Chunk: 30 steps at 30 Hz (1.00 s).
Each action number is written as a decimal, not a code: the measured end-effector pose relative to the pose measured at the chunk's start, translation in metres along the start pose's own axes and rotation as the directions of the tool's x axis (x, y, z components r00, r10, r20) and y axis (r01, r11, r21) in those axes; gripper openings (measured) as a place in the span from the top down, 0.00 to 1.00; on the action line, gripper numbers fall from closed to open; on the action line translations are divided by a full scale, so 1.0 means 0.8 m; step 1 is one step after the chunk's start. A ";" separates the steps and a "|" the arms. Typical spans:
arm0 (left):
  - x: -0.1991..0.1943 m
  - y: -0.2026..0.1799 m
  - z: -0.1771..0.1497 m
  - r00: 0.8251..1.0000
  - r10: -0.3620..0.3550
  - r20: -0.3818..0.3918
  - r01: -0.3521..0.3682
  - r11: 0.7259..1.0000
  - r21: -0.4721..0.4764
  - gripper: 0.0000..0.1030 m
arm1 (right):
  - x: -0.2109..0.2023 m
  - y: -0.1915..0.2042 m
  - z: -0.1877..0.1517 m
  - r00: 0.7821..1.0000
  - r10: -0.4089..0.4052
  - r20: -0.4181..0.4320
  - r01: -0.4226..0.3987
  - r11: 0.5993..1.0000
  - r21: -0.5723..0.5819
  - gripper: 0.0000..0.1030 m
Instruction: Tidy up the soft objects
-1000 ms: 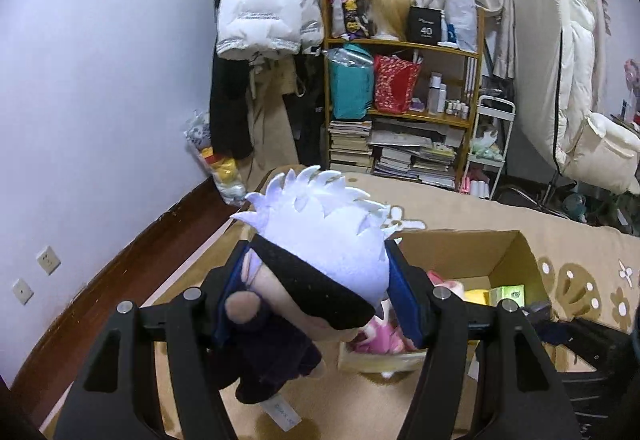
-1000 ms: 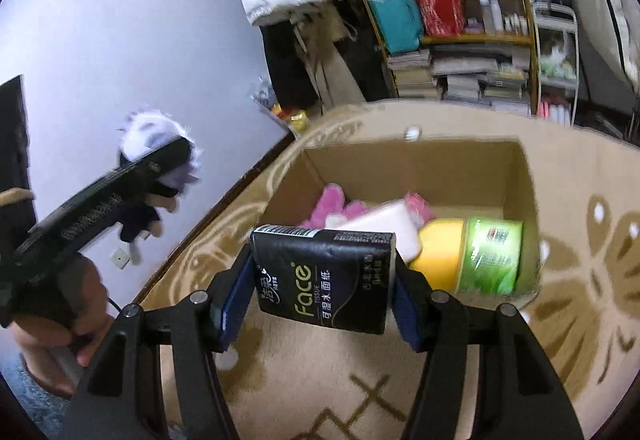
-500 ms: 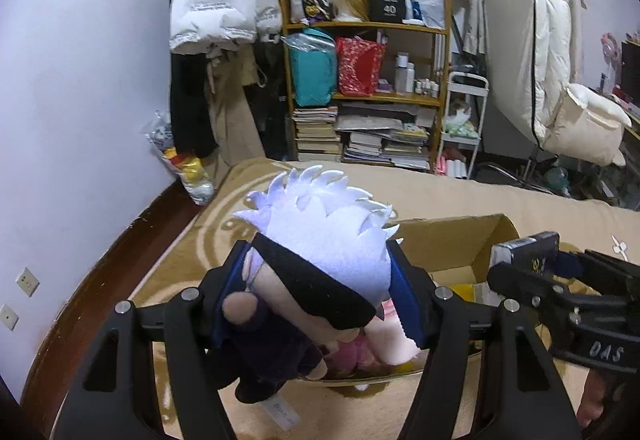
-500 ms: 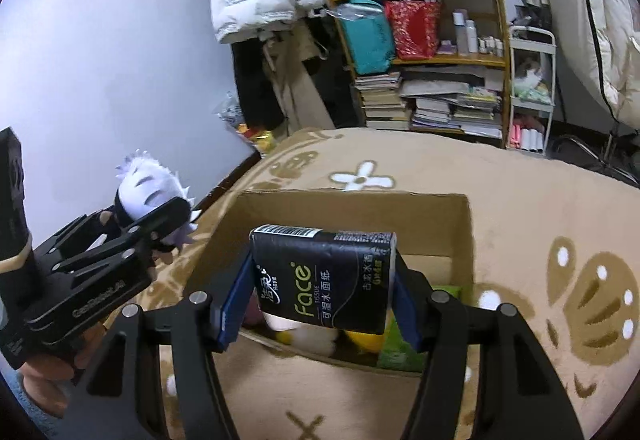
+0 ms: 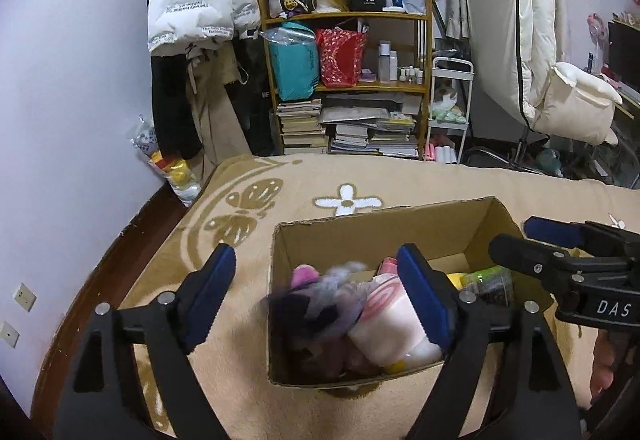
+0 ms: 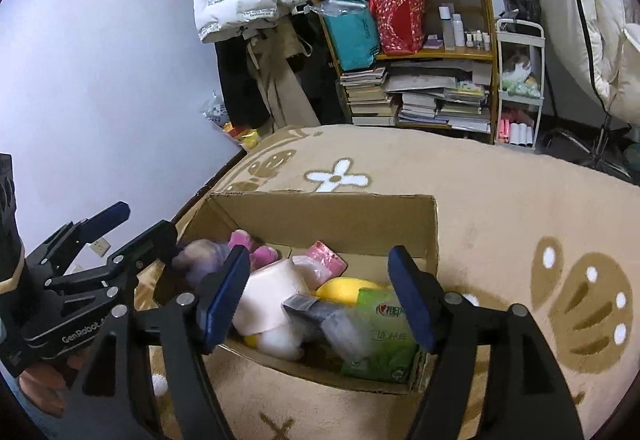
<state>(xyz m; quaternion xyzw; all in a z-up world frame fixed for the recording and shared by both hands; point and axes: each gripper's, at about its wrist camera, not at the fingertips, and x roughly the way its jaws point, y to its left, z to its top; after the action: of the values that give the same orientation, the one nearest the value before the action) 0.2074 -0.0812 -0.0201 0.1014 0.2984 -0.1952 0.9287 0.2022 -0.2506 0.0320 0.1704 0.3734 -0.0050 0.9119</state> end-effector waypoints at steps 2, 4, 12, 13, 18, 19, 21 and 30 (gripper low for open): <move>-0.003 0.002 0.000 1.000 0.022 0.006 -0.022 1.000 -0.007 0.13 | -0.004 -0.001 0.001 1.000 0.010 -0.002 -0.010 1.000 0.021 0.15; -0.008 0.007 -0.001 0.999 0.032 0.004 -0.031 0.999 -0.018 0.10 | -0.009 0.000 -0.001 1.000 0.018 -0.001 -0.018 0.999 0.029 0.12; -0.046 0.025 -0.009 0.997 0.077 0.000 -0.077 0.996 -0.038 0.02 | -0.043 0.007 -0.007 0.999 0.037 0.024 -0.038 0.999 0.037 0.00; -0.052 0.026 -0.010 0.996 0.086 0.003 -0.086 0.996 -0.038 0.01 | -0.047 0.008 -0.007 0.999 0.036 0.027 -0.037 0.999 0.034 0.00; -0.087 0.029 -0.015 0.994 0.109 0.011 -0.108 0.993 -0.047 0.00 | -0.078 0.010 -0.011 0.997 0.036 0.062 -0.038 0.999 0.024 0.00; -0.091 0.028 -0.015 0.994 0.112 0.011 -0.111 0.993 -0.046 0.00 | -0.084 0.010 -0.012 0.997 0.042 0.067 -0.043 0.999 0.024 0.00; -0.103 0.026 -0.018 0.993 0.120 0.011 -0.120 0.992 -0.039 0.00 | -0.097 0.009 -0.016 0.995 0.058 0.077 -0.060 0.998 0.029 0.00; -0.162 0.003 -0.039 0.985 0.171 0.021 -0.171 0.985 -0.028 0.00 | -0.148 0.020 -0.042 0.992 0.050 0.113 -0.050 0.999 -0.008 0.00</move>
<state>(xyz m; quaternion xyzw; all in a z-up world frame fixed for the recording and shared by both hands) 0.0957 -0.0304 0.0322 0.1122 0.2804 -0.1121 0.9467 0.0966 -0.2393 0.0954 0.1769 0.3165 0.0092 0.9319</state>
